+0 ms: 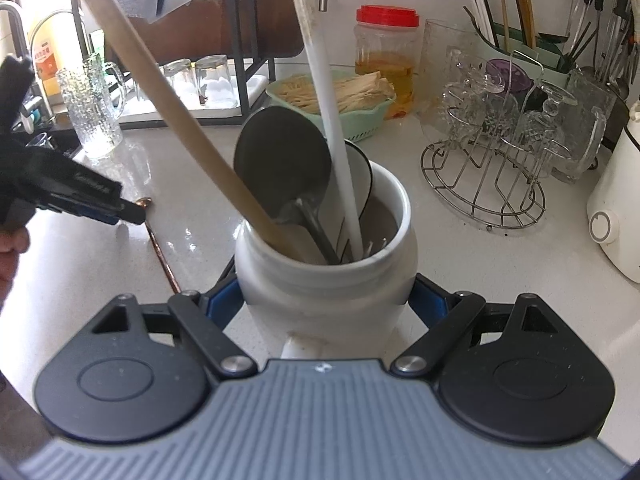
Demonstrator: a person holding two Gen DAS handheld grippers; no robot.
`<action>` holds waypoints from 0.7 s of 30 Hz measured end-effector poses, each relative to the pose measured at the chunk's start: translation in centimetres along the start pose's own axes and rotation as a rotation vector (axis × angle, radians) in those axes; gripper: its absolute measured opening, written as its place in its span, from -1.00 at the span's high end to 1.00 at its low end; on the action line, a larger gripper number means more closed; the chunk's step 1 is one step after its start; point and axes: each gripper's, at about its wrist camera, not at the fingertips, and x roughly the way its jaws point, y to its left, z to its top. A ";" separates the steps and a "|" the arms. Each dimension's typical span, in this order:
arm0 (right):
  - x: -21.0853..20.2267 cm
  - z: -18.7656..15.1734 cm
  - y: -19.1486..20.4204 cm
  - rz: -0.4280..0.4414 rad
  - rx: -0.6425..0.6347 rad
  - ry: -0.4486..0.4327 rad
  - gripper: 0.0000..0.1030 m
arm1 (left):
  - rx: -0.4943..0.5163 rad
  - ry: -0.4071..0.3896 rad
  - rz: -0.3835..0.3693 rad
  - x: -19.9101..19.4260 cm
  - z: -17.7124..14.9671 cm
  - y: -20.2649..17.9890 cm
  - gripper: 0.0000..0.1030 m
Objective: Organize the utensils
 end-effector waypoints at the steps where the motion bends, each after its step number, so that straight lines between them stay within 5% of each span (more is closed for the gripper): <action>1: -0.1 -0.1 0.0 -0.002 0.003 -0.001 -0.75 | -0.011 -0.017 0.018 0.1 0.2 -0.3 0.05; 13: -0.4 -0.4 0.3 -0.013 0.014 -0.005 -0.75 | 0.032 -0.002 0.207 2.8 2.4 -3.0 0.05; 17: -0.4 -0.4 0.2 -0.014 0.014 -0.005 -0.75 | 0.031 0.015 0.215 3.0 2.8 -3.1 0.39; 21: -0.4 -0.4 0.2 -0.011 0.008 -0.009 -0.75 | 0.054 0.028 0.214 3.1 3.1 -3.2 0.44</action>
